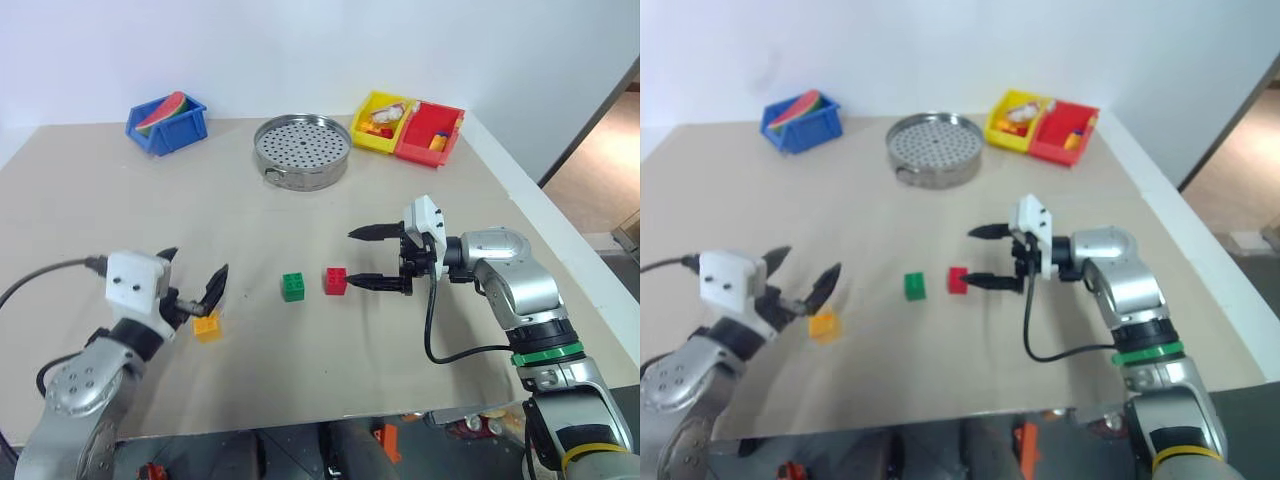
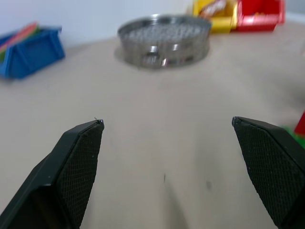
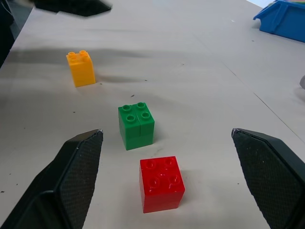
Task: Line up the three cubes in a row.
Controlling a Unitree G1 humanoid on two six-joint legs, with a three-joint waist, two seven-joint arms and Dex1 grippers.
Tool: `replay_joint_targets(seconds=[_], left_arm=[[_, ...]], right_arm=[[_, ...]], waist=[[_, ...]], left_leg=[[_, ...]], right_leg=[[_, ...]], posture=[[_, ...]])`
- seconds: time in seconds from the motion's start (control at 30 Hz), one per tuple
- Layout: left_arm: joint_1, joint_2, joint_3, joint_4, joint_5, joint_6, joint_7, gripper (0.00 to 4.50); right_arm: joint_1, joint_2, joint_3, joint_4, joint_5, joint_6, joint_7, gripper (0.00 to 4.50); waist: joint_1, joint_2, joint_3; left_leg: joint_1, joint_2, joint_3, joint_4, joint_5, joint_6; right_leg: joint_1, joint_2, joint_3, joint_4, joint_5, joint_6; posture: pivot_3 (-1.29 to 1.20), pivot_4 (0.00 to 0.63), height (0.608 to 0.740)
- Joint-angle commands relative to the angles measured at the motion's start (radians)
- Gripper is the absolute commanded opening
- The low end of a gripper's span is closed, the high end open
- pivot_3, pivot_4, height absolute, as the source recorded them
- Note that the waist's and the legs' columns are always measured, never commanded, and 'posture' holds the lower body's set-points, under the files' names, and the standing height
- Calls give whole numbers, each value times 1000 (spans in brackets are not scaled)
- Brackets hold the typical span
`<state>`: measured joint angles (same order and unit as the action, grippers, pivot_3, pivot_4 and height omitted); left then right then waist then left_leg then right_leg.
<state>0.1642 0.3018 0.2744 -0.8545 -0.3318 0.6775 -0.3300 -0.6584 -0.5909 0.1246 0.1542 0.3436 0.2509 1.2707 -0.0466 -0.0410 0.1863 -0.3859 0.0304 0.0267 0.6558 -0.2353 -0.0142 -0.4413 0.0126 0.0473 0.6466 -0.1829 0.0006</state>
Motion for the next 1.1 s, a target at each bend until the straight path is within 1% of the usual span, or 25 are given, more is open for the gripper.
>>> replay_joint_targets(seconds=[0.03,0.2,0.33,0.73,0.9,1.03,1.1], left_arm=[[47,-1,9,-58,-15,-65,-5,4464],[153,-3,-3,-37,-29,-141,-45,4464],[199,3,-15,-16,-33,-166,-58,4464],[235,-27,-25,81,-5,-242,-5,4464],[242,-47,-35,92,5,-236,33,4464],[231,-55,-52,100,11,-229,54,4464],[222,-55,-56,102,7,-213,66,4464]], right_arm=[[-12,0,-2,-13,-2,-18,13,4500],[-15,2,-7,-6,-9,-21,16,4500],[-7,-2,-12,-12,-10,-20,16,4500],[10,-16,-35,-37,15,6,9,4500],[21,-20,-38,-96,94,10,96,4500],[29,-37,0,-128,102,-25,197,4500],[23,-35,9,-127,101,-30,217,4500]], waist=[[0,0,0],[-1,0,0],[-1,0,0],[-1,0,0],[-1,0,0],[-1,0,0],[-1,0,0]], left_leg=[[0,0,0,0,0,0],[1,0,0,0,0,0],[0,0,0,0,0,0],[0,0,0,0,0,0],[0,0,0,0,0,0],[0,0,0,0,0,0],[0,0,0,0,0,0]], right_leg=[[0,0,0,0,0,-1],[0,0,0,0,-1,-1],[-1,0,0,0,-1,-2],[-1,0,0,0,-1,-2],[-1,0,0,0,-1,-2],[-1,0,-1,0,-2,-2],[-1,0,-1,0,-2,-2]], posture=[[0,150,740],[0,150,740],[0,150,740],[0,150,740],[0,150,740],[0,150,740],[0,150,740]])
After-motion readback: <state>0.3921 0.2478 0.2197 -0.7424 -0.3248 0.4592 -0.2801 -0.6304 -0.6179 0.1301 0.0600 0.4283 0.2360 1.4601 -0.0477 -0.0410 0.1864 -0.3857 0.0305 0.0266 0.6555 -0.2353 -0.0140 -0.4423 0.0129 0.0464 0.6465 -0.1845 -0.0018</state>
